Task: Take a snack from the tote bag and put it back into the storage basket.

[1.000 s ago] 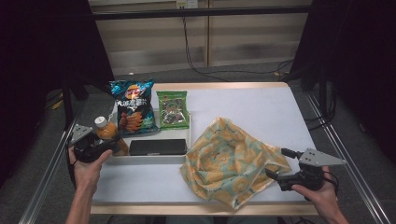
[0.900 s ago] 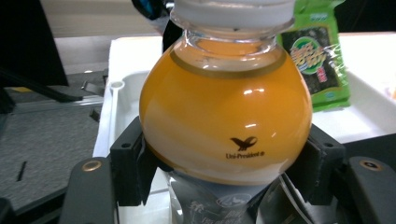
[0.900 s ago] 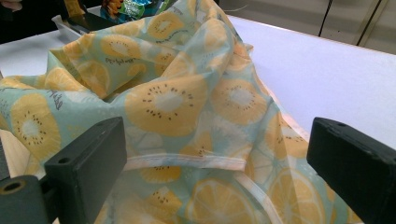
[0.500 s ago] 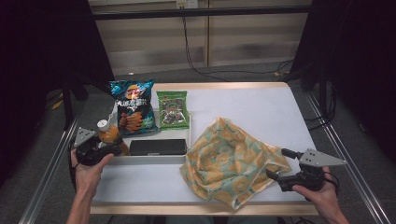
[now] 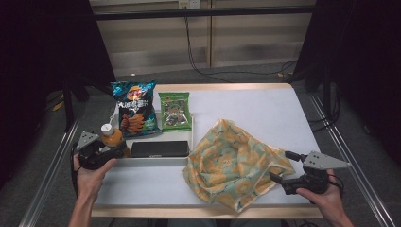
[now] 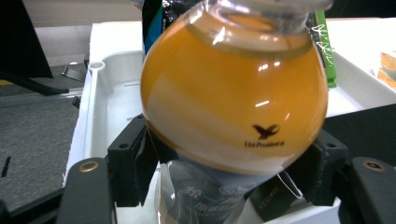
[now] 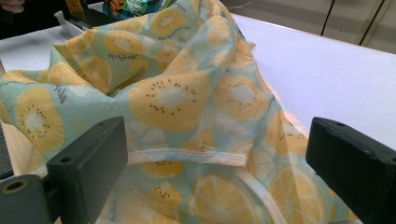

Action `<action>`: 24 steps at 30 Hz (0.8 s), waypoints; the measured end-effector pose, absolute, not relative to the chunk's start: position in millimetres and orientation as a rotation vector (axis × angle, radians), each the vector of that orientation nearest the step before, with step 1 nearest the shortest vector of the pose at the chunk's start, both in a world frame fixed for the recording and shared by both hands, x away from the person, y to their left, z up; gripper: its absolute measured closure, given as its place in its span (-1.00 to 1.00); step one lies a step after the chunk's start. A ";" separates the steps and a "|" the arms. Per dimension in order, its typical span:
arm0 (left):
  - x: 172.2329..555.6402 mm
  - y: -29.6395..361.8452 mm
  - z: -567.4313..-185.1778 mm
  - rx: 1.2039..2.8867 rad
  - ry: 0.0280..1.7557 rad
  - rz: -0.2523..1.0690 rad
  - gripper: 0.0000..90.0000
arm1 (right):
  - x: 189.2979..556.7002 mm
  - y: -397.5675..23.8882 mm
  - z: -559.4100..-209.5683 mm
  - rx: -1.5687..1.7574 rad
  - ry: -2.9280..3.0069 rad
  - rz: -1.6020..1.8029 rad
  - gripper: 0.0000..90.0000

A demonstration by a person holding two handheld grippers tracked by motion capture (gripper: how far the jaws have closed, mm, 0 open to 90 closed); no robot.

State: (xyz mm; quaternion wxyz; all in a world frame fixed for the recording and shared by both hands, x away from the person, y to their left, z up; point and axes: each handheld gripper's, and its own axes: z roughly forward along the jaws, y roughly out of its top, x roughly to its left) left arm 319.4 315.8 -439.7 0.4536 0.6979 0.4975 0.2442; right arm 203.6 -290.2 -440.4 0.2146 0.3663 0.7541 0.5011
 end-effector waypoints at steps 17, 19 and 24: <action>301.4 339.4 -431.1 1.657 1.194 0.572 -0.93 | 204.5 -291.8 -439.1 1.035 2.056 1.388 -0.91; 295.7 343.9 -429.6 1.655 1.172 0.578 -0.94 | 204.3 -291.5 -438.9 1.033 2.058 1.388 -0.91; 280.0 348.5 -423.3 1.675 1.137 0.579 -0.94 | 203.9 -292.3 -439.2 1.042 2.050 1.385 -0.91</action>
